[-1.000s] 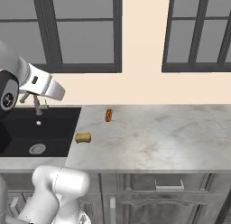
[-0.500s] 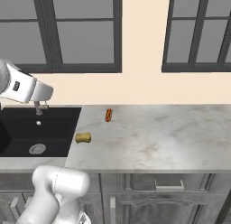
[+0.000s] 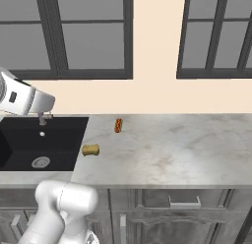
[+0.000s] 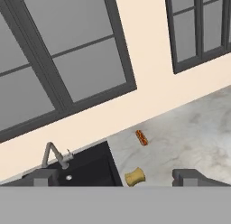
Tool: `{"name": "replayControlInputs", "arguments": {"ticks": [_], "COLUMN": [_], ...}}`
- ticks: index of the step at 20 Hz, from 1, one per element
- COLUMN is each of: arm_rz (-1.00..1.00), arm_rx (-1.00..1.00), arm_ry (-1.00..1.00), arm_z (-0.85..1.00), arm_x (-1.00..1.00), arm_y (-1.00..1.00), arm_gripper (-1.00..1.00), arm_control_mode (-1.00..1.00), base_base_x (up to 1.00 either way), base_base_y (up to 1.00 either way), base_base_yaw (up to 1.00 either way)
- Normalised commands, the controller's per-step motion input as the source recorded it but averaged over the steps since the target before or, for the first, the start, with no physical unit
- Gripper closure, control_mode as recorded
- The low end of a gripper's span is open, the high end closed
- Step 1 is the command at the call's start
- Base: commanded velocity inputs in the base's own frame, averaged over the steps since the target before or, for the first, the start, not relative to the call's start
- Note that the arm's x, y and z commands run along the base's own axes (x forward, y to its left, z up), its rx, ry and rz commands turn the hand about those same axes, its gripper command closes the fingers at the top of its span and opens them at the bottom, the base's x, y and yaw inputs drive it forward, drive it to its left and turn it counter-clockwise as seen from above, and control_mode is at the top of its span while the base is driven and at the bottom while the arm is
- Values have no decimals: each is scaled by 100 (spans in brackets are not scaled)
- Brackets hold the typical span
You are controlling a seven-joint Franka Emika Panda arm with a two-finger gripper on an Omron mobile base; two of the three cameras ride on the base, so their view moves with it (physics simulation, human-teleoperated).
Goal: Open the cabinet. Pick the sponge and place it next to the sink. Then close the cabinet.
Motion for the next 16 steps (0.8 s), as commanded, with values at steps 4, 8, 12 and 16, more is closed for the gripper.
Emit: {"name": "replayControlInputs", "arguments": {"ticks": [4, 8, 12, 16], "arm_rz": [0, 0, 0, 0], "arm_rx": [0, 0, 0, 0], "arm_ry": [0, 0, 0, 0], "arm_z": [0, 0, 0, 0], "arm_x": [0, 0, 0, 0], "arm_y": [0, 0, 0, 0], "arm_gripper": [-100, -100, -100, -100], "arm_control_mode": [-100, 100, 100, 100], "base_base_x": [0, 0, -42, -32], "base_base_y": [0, 0, -1, 8], "base_base_yaw": [0, 0, -41, -95]}}
